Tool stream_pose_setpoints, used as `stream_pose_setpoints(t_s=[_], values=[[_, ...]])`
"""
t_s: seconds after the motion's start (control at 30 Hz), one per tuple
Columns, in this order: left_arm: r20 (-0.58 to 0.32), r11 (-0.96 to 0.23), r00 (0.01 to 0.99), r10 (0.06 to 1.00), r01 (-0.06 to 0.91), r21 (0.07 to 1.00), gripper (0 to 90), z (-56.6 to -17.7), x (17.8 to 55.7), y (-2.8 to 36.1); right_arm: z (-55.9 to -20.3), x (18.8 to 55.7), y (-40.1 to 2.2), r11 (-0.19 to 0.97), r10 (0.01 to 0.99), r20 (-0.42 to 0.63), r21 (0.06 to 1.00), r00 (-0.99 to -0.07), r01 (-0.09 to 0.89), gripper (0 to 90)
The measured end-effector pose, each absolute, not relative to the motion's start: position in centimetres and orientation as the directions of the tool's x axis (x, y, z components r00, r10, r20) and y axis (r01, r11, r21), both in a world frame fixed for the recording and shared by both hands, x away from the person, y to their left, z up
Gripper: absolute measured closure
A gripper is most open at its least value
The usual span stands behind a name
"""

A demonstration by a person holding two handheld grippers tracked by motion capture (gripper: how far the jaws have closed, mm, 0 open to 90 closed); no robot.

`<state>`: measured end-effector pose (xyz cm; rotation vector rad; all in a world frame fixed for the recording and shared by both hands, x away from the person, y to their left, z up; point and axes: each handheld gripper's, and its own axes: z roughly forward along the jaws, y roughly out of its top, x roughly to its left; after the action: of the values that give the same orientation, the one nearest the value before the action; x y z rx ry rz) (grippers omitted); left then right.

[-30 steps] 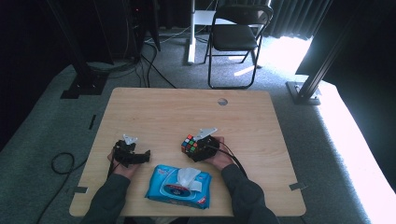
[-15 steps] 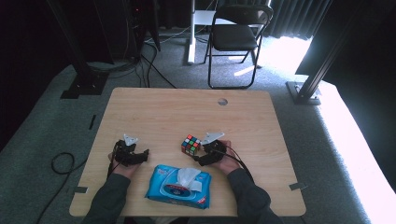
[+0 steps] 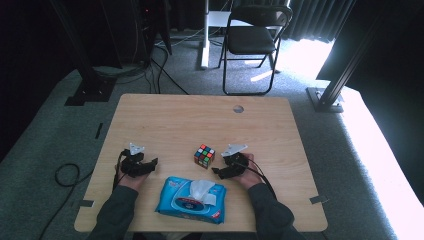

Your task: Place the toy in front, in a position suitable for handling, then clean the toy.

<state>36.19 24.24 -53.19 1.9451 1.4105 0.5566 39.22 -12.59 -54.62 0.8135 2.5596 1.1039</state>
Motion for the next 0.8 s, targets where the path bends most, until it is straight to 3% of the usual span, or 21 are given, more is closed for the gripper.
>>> stream_pose_setpoints(t_s=[0.4,0.8], values=[[-0.080,-0.179,0.350,0.933,0.648,0.740,36.5,-52.4,35.6,24.1,-54.8,39.2,-12.7,0.553,0.573,0.001,0.737,-0.819,0.388,25.1],[-0.142,-0.196,0.447,0.883,0.628,0.753,34.6,-50.5,34.4,22.3,-54.8,39.2,-12.7,0.552,0.575,0.001,0.738,-0.818,0.388,25.1]])
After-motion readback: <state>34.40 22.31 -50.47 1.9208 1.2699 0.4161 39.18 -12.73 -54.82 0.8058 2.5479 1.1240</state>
